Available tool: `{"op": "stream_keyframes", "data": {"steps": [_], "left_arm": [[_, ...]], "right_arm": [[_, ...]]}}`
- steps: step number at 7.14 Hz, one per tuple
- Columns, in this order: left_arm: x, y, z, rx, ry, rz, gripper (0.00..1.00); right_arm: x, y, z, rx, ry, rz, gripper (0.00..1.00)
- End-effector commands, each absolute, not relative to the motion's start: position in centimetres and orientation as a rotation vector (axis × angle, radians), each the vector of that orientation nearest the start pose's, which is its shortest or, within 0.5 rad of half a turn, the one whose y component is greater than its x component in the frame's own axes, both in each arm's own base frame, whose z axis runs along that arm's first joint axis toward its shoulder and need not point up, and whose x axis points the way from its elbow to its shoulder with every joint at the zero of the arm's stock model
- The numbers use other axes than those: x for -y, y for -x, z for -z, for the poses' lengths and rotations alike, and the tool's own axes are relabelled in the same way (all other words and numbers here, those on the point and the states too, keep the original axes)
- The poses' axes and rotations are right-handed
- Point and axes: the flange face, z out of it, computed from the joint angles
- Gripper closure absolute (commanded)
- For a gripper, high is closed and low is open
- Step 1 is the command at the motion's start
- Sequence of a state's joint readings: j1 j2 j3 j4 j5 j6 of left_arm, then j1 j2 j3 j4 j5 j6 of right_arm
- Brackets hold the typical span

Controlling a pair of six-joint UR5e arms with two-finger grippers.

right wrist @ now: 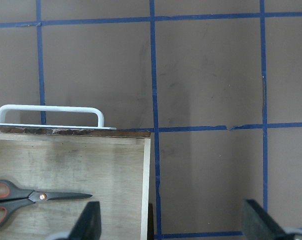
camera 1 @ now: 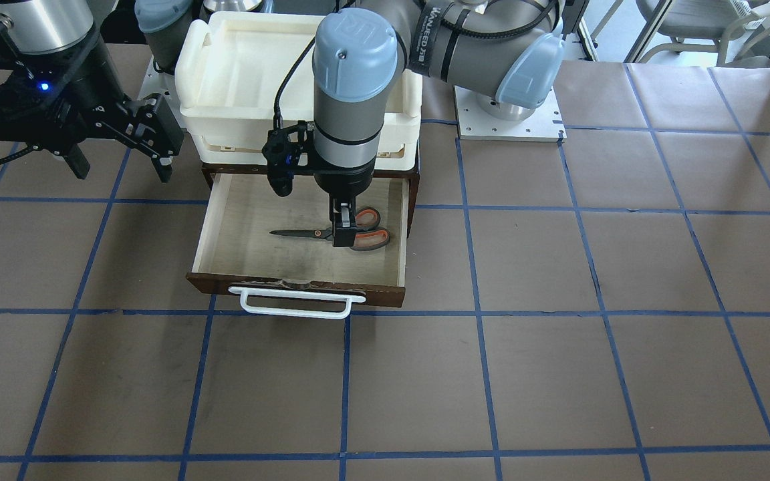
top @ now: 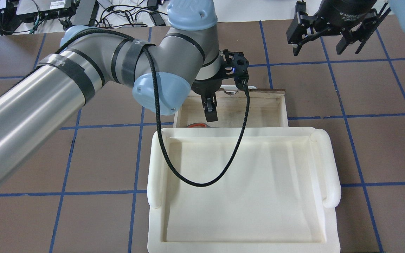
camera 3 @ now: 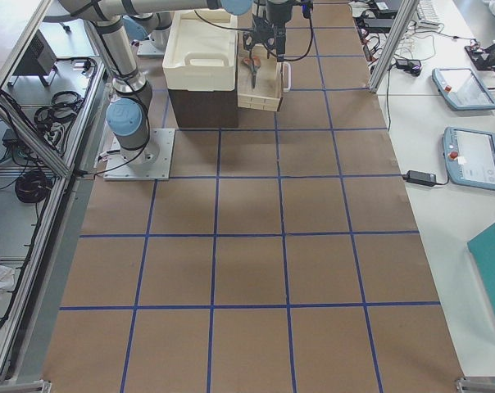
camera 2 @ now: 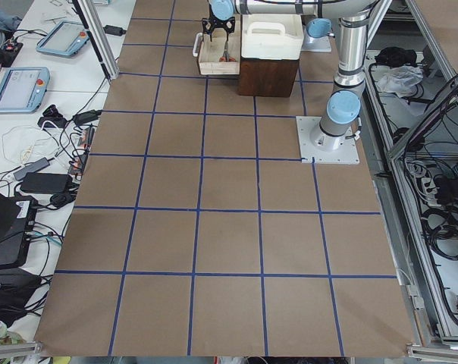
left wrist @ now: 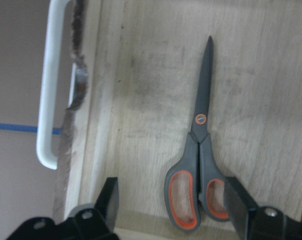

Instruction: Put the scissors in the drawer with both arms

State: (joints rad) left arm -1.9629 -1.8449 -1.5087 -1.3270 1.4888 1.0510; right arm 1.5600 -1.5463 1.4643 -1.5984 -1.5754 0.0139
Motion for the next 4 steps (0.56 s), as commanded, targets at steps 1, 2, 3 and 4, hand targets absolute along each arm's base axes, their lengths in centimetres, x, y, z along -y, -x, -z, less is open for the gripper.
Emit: {"op": "stream_keyframes", "data": {"steps": [1,2,3,4], "left_arm": [[51.9,28.5,-45.9,-2.548,-1.949,0.109,0.19],[51.5,24.5,-49.0,-2.648,-1.799,0.119,0.16],[51.5,20.2,-51.4,-2.73,-1.602,0.165,0.12],[52.0,16.0,-52.5,-2.791,-1.473,0.197,0.12]], "right_arm": [[51.3,-12.7,-53.0,-3.143,-0.039,0.169,0.0],[51.3,-12.7,-53.0,-3.143,-0.039,0.169,0.0],[51.3,-12.7,-53.0,-3.143,-0.041,0.169,0.0],[51.2,-12.7,-53.0,-3.143,-0.041,0.167,0.0]]}}
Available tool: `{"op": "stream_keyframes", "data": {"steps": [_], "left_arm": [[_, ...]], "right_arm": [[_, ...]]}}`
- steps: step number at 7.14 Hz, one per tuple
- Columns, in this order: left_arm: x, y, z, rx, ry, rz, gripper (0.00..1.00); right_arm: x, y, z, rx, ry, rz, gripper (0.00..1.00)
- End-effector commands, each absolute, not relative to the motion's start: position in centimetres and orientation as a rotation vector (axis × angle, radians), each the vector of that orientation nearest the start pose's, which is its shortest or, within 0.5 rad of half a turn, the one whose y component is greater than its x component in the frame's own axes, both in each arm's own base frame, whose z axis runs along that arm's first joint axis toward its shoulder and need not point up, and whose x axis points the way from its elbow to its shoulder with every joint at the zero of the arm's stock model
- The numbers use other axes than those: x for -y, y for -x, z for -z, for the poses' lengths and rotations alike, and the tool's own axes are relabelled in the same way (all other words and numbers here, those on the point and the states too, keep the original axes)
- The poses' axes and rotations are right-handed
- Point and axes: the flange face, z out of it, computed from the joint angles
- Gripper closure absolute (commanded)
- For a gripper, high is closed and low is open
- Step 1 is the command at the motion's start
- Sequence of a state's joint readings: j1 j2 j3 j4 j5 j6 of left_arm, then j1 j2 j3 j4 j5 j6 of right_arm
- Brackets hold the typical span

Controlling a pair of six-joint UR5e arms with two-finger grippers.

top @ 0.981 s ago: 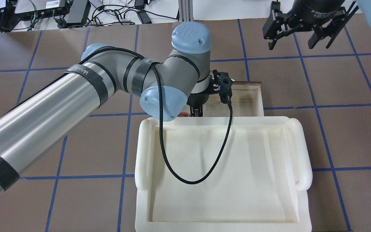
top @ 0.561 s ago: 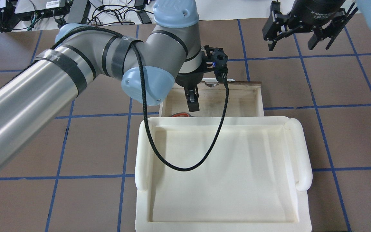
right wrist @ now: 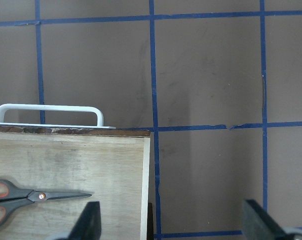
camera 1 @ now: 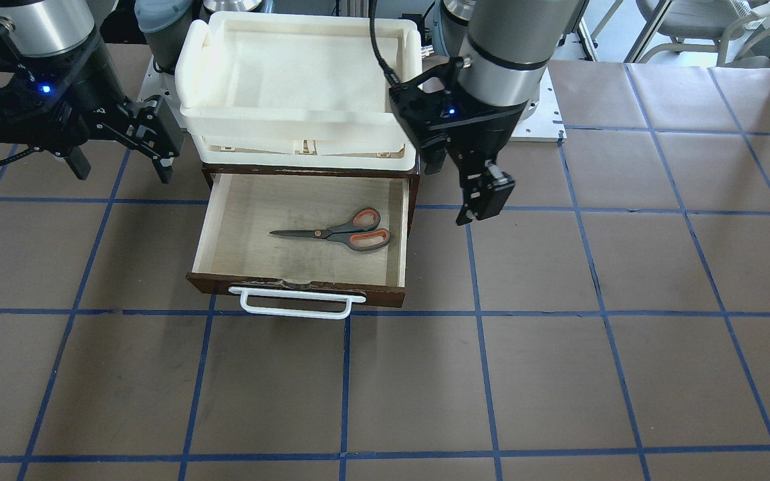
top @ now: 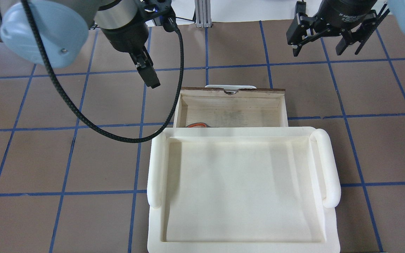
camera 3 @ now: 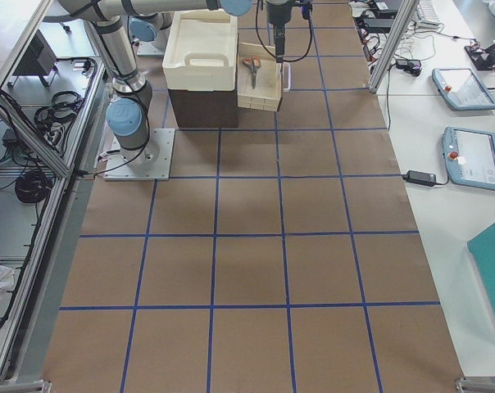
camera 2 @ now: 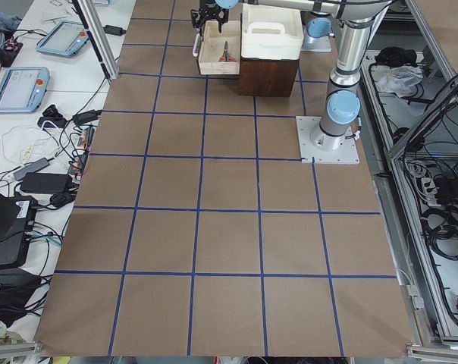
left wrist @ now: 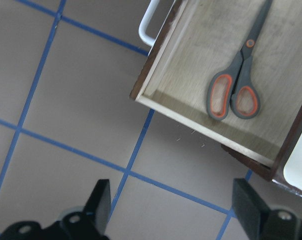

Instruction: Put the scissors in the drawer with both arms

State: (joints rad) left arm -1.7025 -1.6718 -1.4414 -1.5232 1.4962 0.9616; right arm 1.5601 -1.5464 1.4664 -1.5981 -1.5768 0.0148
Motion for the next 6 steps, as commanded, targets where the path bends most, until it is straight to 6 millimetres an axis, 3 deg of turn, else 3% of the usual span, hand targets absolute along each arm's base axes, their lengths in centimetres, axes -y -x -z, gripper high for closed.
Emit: {"op": "stream_keyframes", "data": {"steps": [1,2,3,4,6], "left_arm": [[52.3,12.5,-52.9,-2.89,-1.256,0.204,0.11],[51.5,11.2,-52.9,-2.921,-1.141,0.155,0.07],[50.8,10.8,-52.7,-3.014,-0.692,0.123,0.07],[50.8,11.3,-52.3,-3.082,-0.428,0.116,0.02],[49.9,11.6,-51.2,-3.136,-0.083,0.082,0.0]], "right_arm": [[51.0,-12.8,-52.7,-3.145,-0.039,0.128,0.0],[50.9,-12.8,-52.5,-3.143,-0.039,0.102,0.0],[50.8,-12.8,-52.6,-3.143,-0.039,0.104,0.0],[50.8,-12.8,-52.5,-3.144,-0.039,0.099,0.0],[50.8,-12.8,-52.5,-3.144,-0.039,0.099,0.0]]}}
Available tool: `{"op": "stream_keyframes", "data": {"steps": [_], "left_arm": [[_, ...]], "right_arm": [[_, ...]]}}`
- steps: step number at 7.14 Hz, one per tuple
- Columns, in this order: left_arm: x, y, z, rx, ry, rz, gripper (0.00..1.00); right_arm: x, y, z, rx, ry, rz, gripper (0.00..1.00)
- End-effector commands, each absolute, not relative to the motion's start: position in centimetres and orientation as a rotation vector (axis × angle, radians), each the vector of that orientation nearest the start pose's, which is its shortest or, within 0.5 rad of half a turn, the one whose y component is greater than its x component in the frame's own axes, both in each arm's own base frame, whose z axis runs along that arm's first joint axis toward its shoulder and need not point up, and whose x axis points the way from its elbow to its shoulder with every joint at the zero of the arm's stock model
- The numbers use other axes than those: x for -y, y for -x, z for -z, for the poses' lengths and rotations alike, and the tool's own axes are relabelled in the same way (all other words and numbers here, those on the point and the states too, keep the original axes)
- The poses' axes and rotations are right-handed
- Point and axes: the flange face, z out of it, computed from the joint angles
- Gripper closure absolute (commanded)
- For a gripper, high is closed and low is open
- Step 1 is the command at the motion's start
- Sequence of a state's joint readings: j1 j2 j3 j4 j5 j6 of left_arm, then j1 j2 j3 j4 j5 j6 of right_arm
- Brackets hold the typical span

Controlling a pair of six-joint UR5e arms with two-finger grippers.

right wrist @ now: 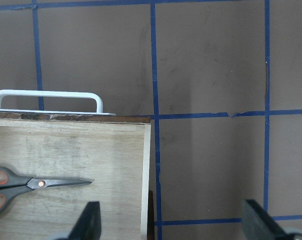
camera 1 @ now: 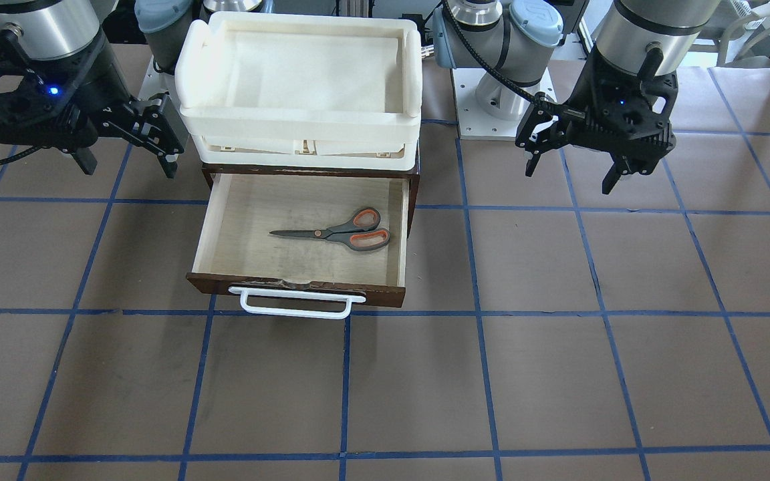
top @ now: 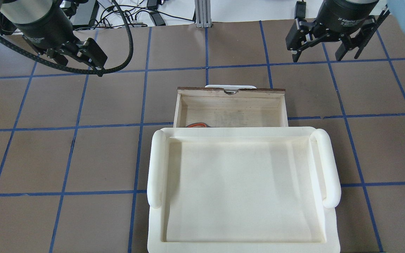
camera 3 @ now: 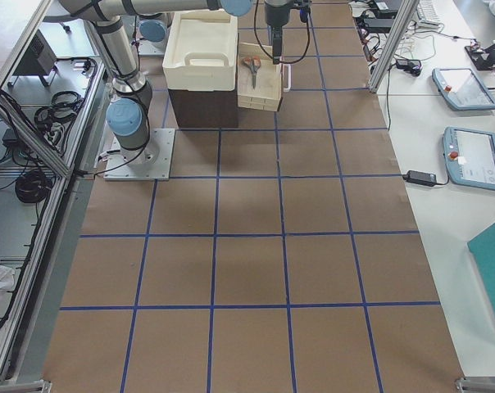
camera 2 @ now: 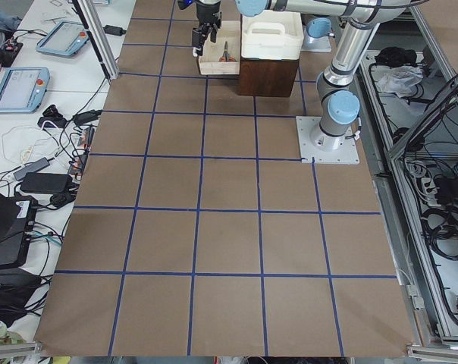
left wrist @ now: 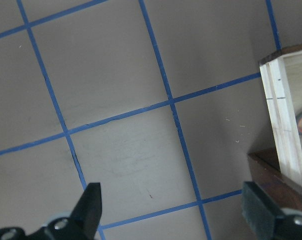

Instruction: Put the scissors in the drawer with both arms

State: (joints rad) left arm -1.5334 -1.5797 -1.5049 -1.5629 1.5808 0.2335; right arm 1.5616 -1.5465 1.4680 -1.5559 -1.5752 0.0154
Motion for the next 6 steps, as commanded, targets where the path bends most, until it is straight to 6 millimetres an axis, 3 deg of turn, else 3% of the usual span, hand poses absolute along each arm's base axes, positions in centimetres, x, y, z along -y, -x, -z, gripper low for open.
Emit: {"op": "stream_keyframes", "data": {"steps": [1,3,6], "left_arm": [[49.1,12.3,-50.7,-3.198,0.076,0.016,0.0],[48.3,14.7,-50.6,-3.177,0.008,0.011,0.0],[48.5,15.2,-50.5,-3.147,0.0,0.045,0.0]], "right_arm": [[50.8,-12.8,-52.5,-3.144,-0.039,0.099,0.0],[50.8,-12.8,-52.5,-3.141,-0.039,0.101,0.0],[50.8,-12.8,-52.4,-3.144,-0.039,0.099,0.0]]}}
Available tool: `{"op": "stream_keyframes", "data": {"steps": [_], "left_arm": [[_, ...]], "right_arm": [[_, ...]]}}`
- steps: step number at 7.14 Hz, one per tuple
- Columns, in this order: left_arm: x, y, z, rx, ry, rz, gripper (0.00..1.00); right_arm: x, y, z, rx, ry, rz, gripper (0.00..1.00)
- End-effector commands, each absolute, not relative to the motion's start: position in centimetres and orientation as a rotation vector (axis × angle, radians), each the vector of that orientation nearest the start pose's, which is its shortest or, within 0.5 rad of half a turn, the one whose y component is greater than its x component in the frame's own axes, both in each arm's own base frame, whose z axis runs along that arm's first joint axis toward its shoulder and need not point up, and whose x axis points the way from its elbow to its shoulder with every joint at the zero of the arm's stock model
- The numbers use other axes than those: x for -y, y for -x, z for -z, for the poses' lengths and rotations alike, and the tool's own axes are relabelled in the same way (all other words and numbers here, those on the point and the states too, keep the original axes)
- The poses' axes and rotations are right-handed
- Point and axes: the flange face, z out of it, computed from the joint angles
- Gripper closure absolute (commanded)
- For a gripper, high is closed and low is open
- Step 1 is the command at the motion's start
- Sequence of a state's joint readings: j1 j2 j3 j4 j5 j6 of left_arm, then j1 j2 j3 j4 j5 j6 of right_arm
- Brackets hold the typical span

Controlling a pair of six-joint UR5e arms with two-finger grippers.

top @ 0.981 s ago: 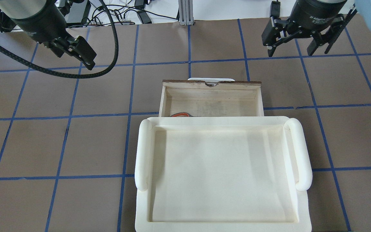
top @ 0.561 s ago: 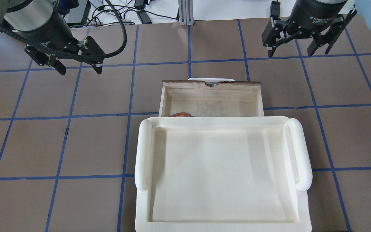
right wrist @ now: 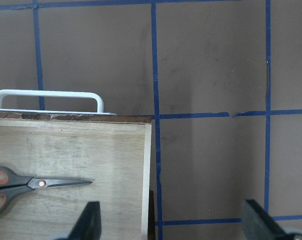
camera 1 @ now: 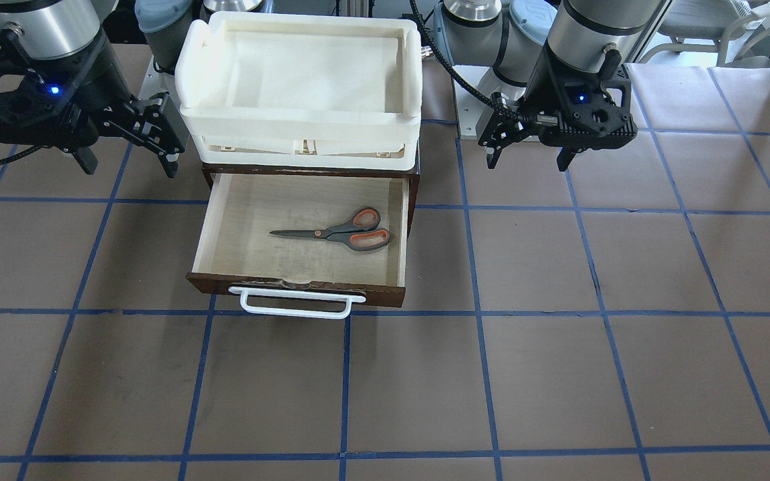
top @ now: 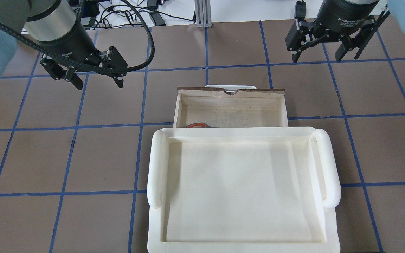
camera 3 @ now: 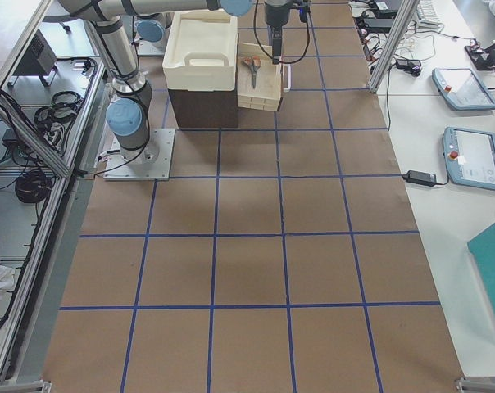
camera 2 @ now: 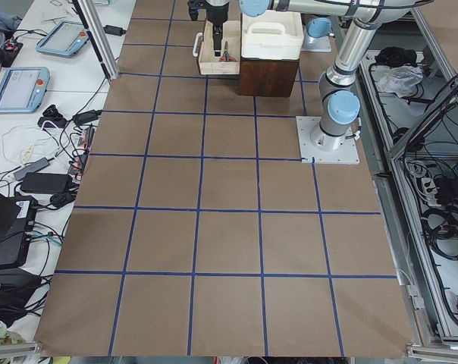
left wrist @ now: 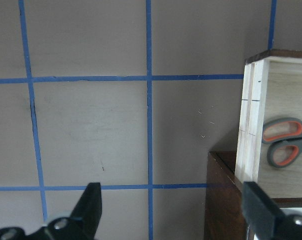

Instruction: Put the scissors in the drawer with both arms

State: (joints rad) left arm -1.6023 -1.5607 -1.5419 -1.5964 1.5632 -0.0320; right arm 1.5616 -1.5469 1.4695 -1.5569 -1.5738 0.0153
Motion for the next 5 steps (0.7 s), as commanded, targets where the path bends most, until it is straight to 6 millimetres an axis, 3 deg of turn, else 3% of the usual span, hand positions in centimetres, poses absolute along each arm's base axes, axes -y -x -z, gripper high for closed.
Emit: {"op": "stream_keyframes", "data": {"steps": [1,5], "left_arm": [[49.2,15.88,-50.65,-3.147,-0.017,0.127,0.0],[48.74,15.5,-50.67,-3.139,-0.048,0.13,0.0]], "right_arm": [[50.79,-12.83,-52.51,-3.143,-0.039,0.101,0.0],[50.84,-12.71,-52.43,-3.155,-0.042,0.099,0.0]]}}
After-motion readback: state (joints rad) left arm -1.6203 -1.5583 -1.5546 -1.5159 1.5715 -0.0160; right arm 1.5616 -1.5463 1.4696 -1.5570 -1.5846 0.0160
